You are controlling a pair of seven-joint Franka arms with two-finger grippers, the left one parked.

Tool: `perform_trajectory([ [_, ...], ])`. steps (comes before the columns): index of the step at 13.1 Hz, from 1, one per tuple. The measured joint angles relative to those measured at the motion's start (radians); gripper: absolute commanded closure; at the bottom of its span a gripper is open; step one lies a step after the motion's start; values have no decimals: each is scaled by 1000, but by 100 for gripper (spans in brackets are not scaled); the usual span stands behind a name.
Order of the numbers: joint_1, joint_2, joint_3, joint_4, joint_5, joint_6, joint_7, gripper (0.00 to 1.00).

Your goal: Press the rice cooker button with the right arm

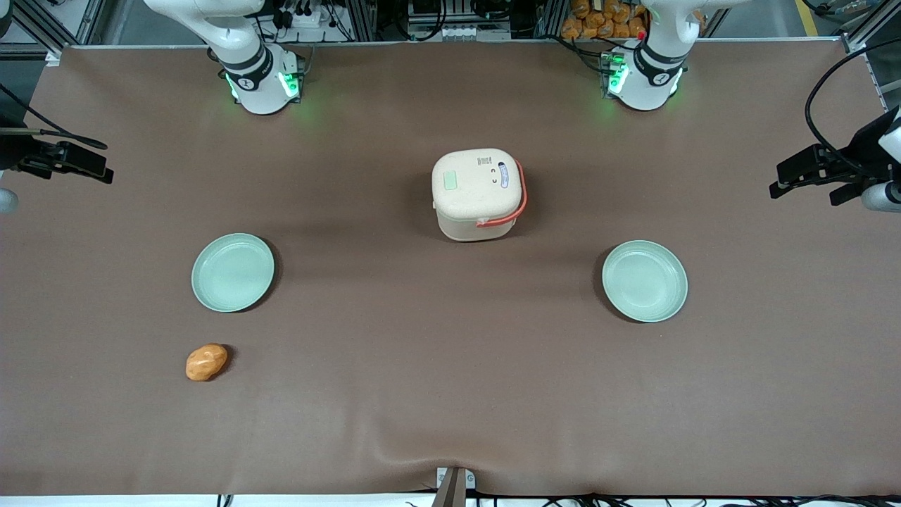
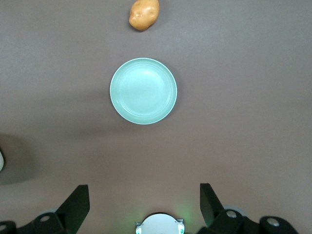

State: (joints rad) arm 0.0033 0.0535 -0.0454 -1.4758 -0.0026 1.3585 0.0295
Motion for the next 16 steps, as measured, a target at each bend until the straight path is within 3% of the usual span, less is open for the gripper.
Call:
perform_trajectory([
  [3,38,0,4,0,1,-10,-35,0],
  [8,210,6,55,-1,13,-10,-33,0],
  [12,231,34,128,-3,74,21,-34,0],
  [13,245,44,132,-3,80,44,-35,8],
  [16,341,80,137,-4,89,105,28,51],
])
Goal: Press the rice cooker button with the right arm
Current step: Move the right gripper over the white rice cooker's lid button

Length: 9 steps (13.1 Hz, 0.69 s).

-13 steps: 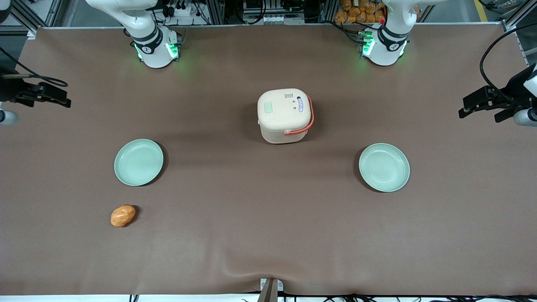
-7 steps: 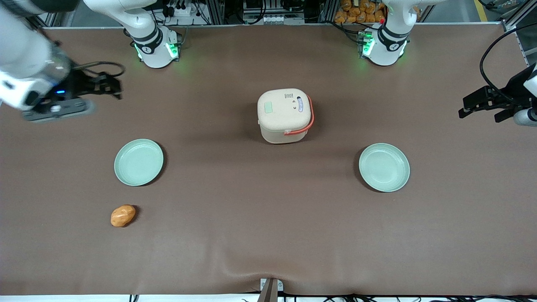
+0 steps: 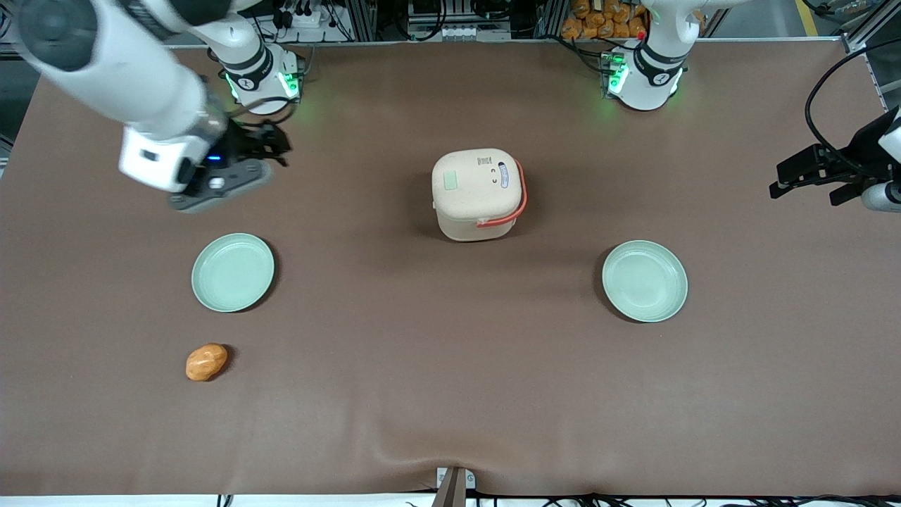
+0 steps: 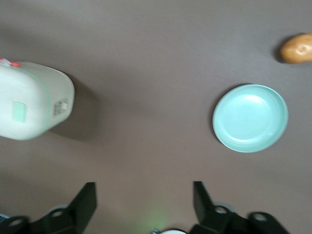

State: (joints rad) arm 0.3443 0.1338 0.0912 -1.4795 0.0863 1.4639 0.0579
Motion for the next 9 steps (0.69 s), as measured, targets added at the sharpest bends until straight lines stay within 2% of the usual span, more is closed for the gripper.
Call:
perform_trajectory([
  [2,86,32,3,-1,8,33,148,66],
  [4,172,71,5,-2,8,62,285,89],
  [5,206,90,5,-3,8,81,326,97],
  [6,233,108,6,-3,8,96,350,100],
  [9,301,154,6,-4,12,124,367,100],
])
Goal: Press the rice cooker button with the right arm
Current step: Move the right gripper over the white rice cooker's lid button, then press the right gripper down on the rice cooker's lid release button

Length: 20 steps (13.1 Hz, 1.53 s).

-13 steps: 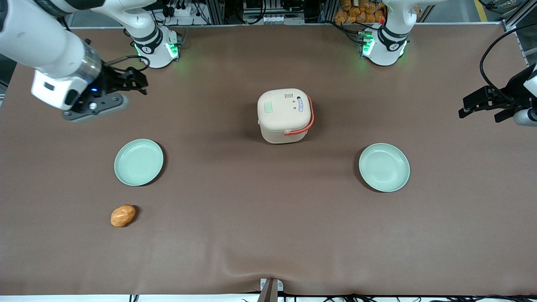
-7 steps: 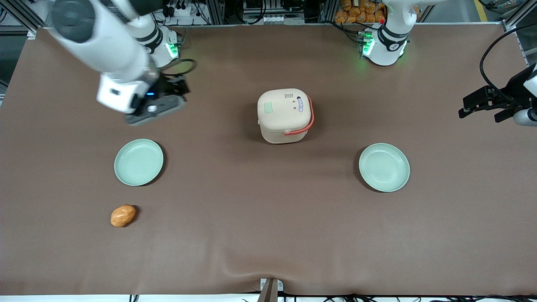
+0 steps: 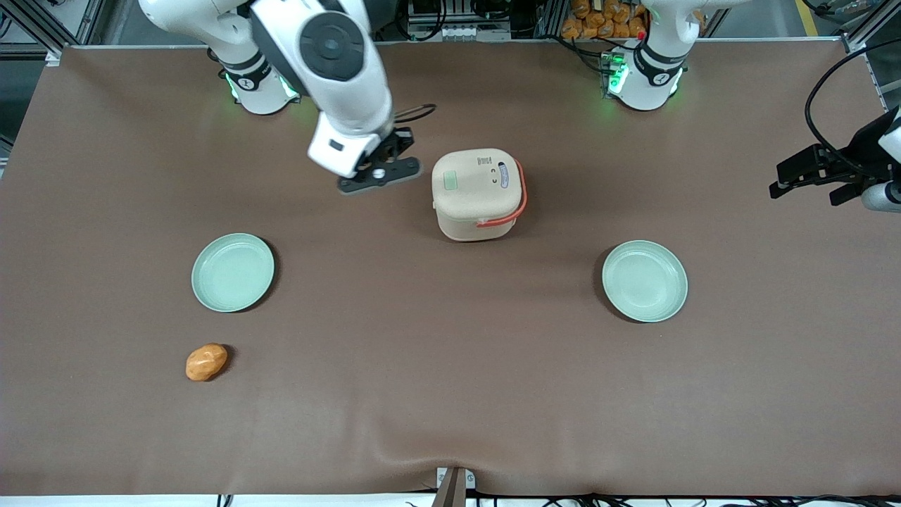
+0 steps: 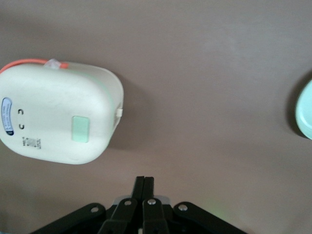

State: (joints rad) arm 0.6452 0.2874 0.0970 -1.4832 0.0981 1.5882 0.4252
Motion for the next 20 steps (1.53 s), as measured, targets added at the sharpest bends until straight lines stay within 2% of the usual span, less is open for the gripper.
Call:
perform_trajectory([
  [5,53,84,0,-2,122,91,5,100],
  [11,99,189,0,-5,131,222,5,100],
  [20,109,221,-1,-21,131,240,4,100],
])
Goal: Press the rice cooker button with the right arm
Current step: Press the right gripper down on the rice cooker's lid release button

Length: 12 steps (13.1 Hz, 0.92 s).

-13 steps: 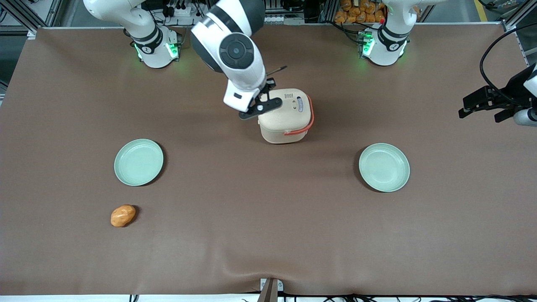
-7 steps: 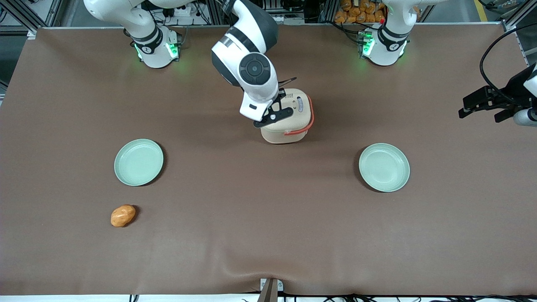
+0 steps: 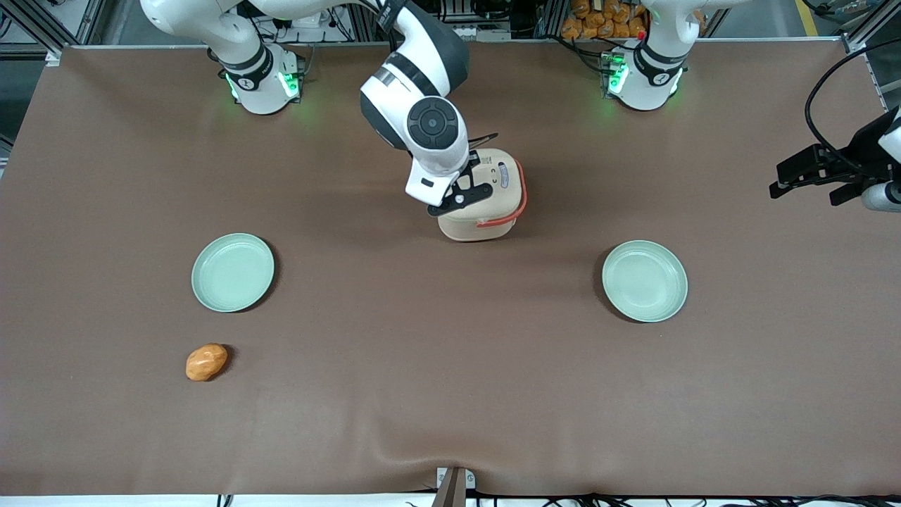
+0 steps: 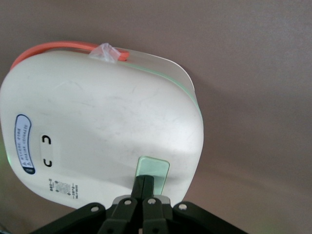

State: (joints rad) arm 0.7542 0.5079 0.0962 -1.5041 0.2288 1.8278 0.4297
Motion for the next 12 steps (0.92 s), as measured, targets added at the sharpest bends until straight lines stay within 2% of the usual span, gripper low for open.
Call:
perform_trajectory([
  [12,2,7,0,0,-2,9,0,100],
])
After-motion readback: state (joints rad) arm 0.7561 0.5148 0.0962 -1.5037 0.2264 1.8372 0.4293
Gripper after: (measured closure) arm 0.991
